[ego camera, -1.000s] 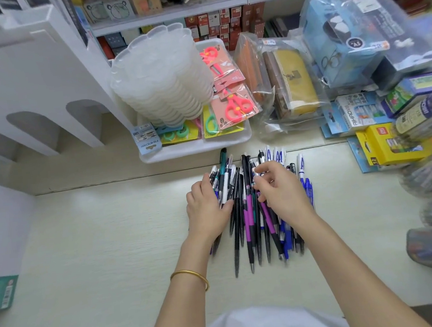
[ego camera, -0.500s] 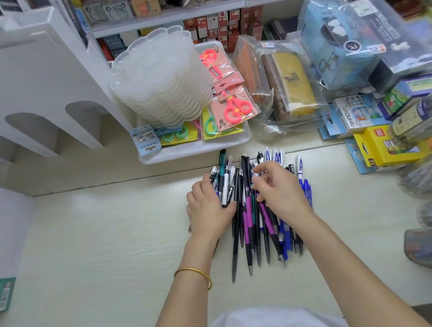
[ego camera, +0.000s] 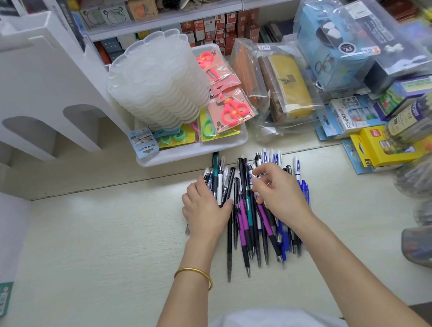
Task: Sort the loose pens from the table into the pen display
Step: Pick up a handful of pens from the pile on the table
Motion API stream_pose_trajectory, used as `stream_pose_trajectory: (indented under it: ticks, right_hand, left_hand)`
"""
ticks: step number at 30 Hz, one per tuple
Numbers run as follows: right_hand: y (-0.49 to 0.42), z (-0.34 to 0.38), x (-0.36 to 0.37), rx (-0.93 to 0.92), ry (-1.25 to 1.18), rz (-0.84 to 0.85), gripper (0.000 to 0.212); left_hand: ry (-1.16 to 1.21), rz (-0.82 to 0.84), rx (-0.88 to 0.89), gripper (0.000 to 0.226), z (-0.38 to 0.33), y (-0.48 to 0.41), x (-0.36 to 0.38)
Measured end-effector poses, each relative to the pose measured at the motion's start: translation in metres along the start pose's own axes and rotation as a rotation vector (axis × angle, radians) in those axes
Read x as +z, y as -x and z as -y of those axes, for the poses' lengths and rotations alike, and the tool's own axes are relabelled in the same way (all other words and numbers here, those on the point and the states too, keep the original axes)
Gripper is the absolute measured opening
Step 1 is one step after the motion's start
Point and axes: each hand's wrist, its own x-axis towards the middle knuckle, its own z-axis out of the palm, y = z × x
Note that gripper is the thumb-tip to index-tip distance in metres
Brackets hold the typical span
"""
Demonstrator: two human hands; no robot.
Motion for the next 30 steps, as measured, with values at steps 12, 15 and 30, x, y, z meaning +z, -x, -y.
stream_pose_trajectory:
  ticks: [12, 15, 30]
  right_hand:
    - [0.001, 0.001, 0.000, 0.002, 0.025, 0.016, 0.020]
    - [0.001, 0.001, 0.002, 0.001, 0.030, 0.025, 0.020]
    - [0.003, -0.002, 0.002, -0.009, 0.035, 0.013, 0.020]
  left_hand:
    - [-0.055, 0.086, 0.006, 0.075, 0.001, -0.016, -0.011]
    - [-0.131, 0.106, -0.019, 0.083, -0.006, -0.017, -0.010]
    - [-0.275, -0.018, -0.167, 0.042, -0.018, -0.023, 0.000]
